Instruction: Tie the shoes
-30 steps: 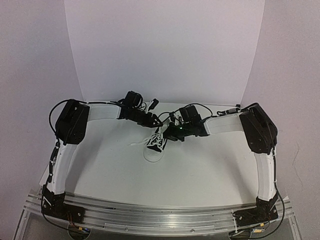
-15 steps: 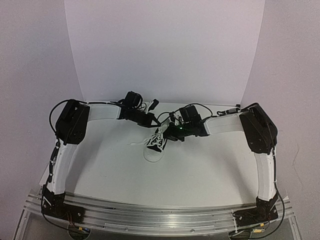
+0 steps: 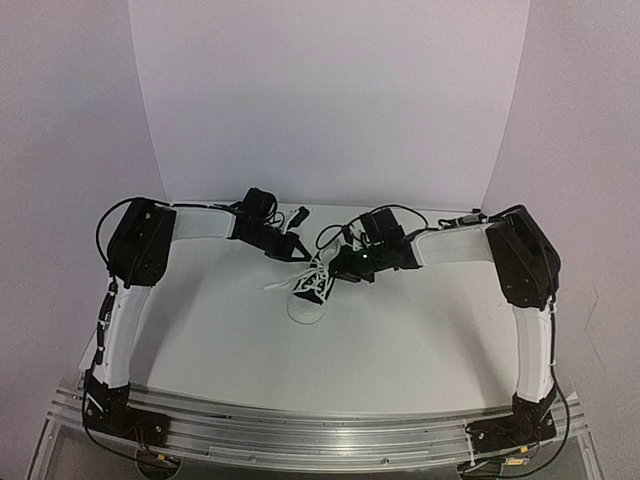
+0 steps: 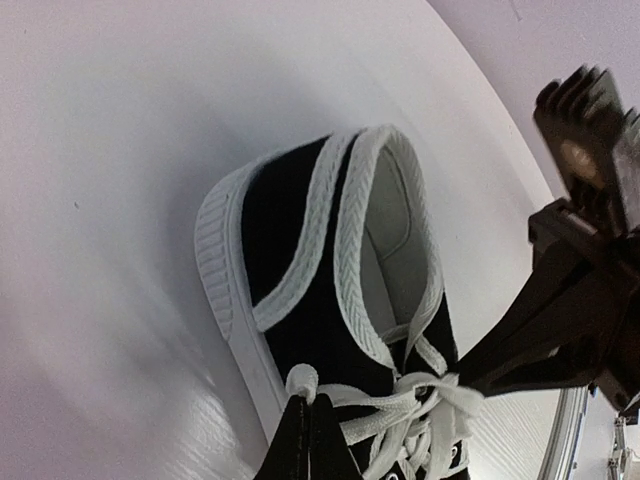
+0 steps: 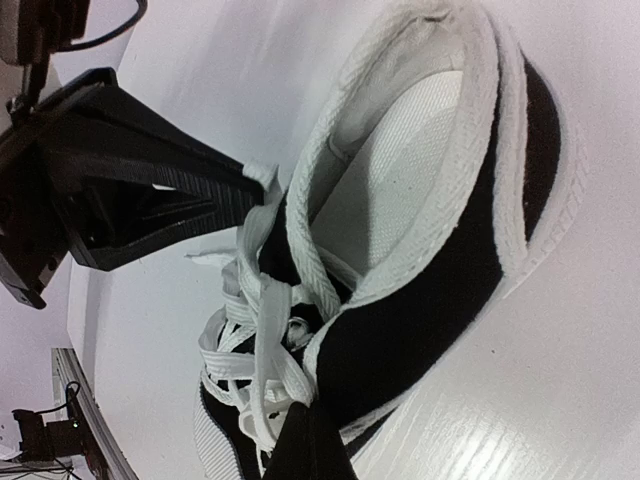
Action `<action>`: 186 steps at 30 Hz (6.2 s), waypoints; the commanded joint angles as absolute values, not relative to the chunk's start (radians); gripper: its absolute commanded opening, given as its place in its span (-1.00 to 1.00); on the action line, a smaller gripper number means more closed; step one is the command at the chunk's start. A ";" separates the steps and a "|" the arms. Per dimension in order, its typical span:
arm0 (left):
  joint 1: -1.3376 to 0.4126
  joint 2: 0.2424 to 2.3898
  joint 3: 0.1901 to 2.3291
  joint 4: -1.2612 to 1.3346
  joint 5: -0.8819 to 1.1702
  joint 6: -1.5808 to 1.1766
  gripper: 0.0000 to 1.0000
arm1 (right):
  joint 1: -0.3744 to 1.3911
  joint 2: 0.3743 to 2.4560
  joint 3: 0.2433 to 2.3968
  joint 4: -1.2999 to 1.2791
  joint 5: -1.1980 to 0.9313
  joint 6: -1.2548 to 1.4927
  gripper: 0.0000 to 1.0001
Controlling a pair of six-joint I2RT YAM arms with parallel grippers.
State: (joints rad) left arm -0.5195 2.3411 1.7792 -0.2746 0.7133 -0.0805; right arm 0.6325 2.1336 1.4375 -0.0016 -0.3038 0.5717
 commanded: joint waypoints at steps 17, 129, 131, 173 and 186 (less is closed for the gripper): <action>-0.482 2.207 1.726 -0.424 0.730 0.044 -1.00 | 0.609 2.029 1.476 -0.251 -0.175 0.412 -1.00; -0.554 2.275 1.834 -0.595 0.762 1.193 -0.43 | 0.588 2.085 1.585 -0.160 -0.288 0.500 -0.17; -0.554 2.280 1.838 -0.594 0.754 1.193 -0.54 | 0.588 2.083 1.582 -0.159 -0.287 0.500 -0.17; -0.554 2.132 1.686 -0.778 0.742 0.975 -1.00 | 0.506 2.030 1.394 -0.006 -0.533 0.357 0.84; -0.557 2.127 1.601 -0.724 0.722 0.971 -1.00 | 0.512 2.130 1.308 0.344 -0.652 0.437 0.52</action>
